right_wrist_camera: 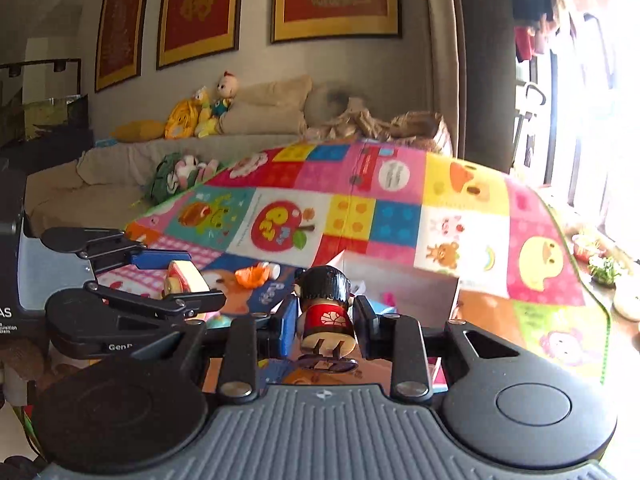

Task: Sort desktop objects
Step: 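Carry the doll (right) and cat toy (left) into the pink box, release, then grasp the white yogurt bottle with the right gripper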

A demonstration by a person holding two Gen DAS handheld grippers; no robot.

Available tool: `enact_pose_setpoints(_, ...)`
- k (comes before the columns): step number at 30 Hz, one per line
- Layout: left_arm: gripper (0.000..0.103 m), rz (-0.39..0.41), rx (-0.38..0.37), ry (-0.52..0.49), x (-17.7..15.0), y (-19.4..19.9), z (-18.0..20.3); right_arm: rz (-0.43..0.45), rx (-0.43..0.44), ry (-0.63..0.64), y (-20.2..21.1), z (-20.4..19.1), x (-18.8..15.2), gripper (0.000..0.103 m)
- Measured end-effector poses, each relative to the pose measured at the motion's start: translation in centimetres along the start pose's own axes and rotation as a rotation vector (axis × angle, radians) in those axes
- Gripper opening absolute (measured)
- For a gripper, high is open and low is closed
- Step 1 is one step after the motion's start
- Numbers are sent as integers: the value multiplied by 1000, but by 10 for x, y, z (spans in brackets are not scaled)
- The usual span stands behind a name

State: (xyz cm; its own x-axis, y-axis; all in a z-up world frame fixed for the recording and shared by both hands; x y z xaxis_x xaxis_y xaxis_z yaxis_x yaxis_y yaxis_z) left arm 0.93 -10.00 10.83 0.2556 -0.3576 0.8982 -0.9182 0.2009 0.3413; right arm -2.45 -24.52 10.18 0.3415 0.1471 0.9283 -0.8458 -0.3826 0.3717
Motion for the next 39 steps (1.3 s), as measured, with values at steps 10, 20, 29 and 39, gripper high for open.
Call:
enact_pose_setpoints(10,61,-7,-55,32,46,-93,7,8,-91,-51,-34,75,52,29)
enact_pose_setpoints(20,60,-60,-68,161,62,-190,-8,-70,-82,-190,-159,143,43,39)
enact_pose_setpoints(29,90,-95,-41,208,34,-184,-29,-102,-142,-89,-141,129,-12,58)
enact_pose_setpoints(39,100,-266,91,244,-100,-87,-99,-118,-2,-4,-156,51,7,67)
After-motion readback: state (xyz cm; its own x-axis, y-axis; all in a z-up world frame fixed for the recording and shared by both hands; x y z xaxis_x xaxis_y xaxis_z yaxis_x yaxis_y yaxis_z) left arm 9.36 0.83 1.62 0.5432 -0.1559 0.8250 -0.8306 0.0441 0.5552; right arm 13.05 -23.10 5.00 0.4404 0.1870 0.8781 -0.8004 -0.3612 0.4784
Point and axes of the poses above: each gripper's, at about its wrist camera, not at the fingertips, and y roughly against the way its jaws point, z to its right, x to its top, the point moved 5 cm from there along -y, roughly the way its jaws point, and after that the axes turned 2 degrees about x, right-handed, at the moved point
